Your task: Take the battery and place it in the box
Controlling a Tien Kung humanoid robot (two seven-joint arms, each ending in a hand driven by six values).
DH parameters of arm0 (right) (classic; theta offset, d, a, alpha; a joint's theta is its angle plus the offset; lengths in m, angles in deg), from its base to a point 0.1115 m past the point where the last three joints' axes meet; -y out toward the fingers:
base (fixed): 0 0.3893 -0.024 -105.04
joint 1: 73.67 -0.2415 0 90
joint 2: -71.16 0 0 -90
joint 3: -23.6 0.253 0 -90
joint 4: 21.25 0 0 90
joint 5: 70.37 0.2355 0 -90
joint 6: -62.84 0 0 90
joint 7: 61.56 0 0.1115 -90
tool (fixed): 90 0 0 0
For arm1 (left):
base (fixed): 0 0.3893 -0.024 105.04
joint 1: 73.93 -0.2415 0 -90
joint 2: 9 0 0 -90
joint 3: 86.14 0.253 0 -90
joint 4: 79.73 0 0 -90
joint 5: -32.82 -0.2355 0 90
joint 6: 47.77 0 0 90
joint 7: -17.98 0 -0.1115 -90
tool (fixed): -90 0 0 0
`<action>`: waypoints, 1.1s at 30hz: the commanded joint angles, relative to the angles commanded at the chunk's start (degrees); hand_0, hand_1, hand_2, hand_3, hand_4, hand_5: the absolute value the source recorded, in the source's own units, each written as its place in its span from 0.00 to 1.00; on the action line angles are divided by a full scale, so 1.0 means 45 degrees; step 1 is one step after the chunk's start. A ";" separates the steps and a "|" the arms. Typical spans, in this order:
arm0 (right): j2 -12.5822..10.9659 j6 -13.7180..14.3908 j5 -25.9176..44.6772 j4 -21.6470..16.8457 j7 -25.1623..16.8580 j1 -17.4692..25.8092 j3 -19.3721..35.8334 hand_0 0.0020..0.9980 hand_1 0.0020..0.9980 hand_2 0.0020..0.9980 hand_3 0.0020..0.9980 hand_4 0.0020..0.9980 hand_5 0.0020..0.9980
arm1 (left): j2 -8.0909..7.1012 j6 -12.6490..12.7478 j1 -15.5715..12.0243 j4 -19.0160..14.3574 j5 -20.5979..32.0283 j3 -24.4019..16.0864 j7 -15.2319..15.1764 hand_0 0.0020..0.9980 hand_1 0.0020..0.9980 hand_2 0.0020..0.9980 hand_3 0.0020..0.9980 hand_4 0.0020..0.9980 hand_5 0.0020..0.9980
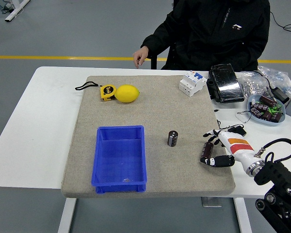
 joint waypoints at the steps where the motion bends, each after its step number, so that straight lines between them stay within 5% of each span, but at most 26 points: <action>1: 0.0003 0.0003 -0.0003 0.0019 -0.0013 -0.0003 -0.0011 0.38 0.48 0.54 0.63 1.00 0.27 | 0.0002 0.0001 -0.0002 0.0000 0.0006 0.0002 -0.0001 0.73 0.70 0.65 0.58 0.63 0.54; 22: -0.0045 0.0221 -0.0054 -0.0167 -0.0033 0.0012 -0.0091 0.31 0.40 0.47 0.55 1.00 0.17 | 0.0002 -0.0006 -0.0018 -0.0008 0.0104 0.0084 -0.0006 0.73 0.70 0.65 0.58 0.63 0.54; 33: -0.0063 0.0207 -0.0031 -0.1234 0.0105 -0.0064 -0.0433 0.31 0.40 0.46 0.55 0.99 0.16 | -0.0030 -0.0020 -0.0110 -0.0022 0.0068 0.0057 0.0034 0.73 0.69 0.65 0.58 0.63 0.54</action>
